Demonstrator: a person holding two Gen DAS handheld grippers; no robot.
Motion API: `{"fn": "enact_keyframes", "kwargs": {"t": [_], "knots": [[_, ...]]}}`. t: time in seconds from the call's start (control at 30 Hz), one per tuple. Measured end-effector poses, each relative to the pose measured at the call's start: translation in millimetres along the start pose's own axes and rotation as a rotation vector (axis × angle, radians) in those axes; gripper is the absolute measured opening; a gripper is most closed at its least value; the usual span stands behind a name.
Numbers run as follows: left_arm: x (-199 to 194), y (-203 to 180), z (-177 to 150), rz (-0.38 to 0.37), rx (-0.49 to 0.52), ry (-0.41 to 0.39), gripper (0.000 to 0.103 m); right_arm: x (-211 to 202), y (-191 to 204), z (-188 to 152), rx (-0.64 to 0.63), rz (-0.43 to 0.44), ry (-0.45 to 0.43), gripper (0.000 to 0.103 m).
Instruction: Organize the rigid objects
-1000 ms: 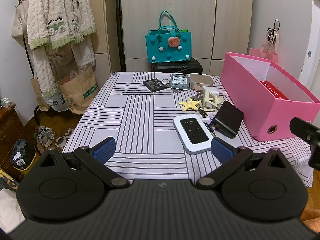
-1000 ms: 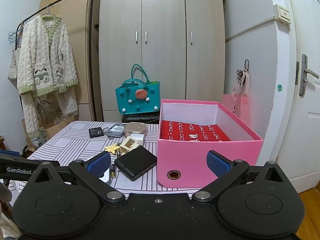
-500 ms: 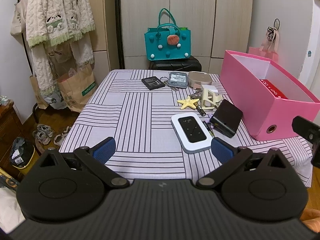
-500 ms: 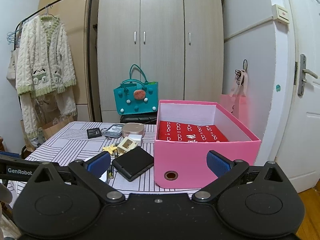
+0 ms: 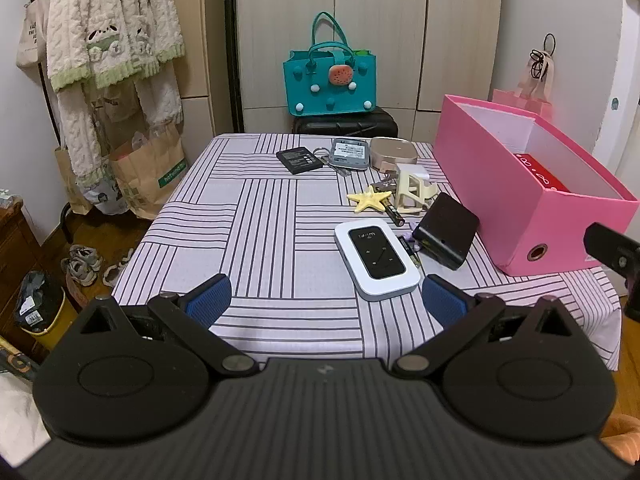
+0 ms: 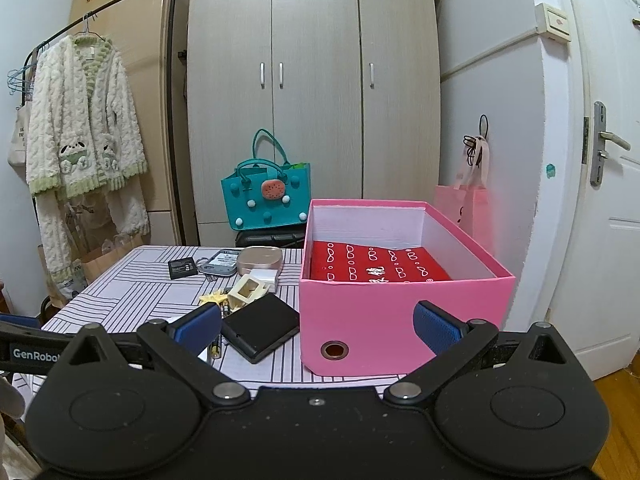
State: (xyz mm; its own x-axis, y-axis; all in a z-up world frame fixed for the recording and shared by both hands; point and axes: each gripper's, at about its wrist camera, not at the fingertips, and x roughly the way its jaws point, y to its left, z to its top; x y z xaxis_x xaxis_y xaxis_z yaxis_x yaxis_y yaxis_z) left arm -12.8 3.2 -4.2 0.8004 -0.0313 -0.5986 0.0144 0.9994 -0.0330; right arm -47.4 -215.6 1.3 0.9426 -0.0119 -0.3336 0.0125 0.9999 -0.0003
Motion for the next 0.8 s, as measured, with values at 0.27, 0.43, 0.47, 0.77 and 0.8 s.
{"fn": "enact_keyframes", "kwargs": {"t": [0.27,0.43,0.47,0.77,0.8], "knots": [[-0.1,0.3,-1.2,0.002,-0.003,-0.001,0.103,-0.5,-2.9,0.8,0.0,-0.007,-0.006,0.103],[-0.4,0.7,-1.4,0.0,-0.002,0.0,0.103,0.5,-8.5,0.9,0.012,-0.019,-0.004,0.103],[-0.3,0.8,-1.4,0.0,-0.002,0.0,0.103,1.4,-9.4,0.9,0.013,-0.02,-0.003,0.103],[3.5,-1.7,-0.6,0.006,-0.003,0.014,0.103,6.3,-7.7,-0.2,0.006,-0.013,0.009,0.103],[4.1,-1.8,-0.5,0.006,-0.003,0.016,0.103,6.7,-7.9,-0.4,0.004,-0.012,0.01,0.103]]}}
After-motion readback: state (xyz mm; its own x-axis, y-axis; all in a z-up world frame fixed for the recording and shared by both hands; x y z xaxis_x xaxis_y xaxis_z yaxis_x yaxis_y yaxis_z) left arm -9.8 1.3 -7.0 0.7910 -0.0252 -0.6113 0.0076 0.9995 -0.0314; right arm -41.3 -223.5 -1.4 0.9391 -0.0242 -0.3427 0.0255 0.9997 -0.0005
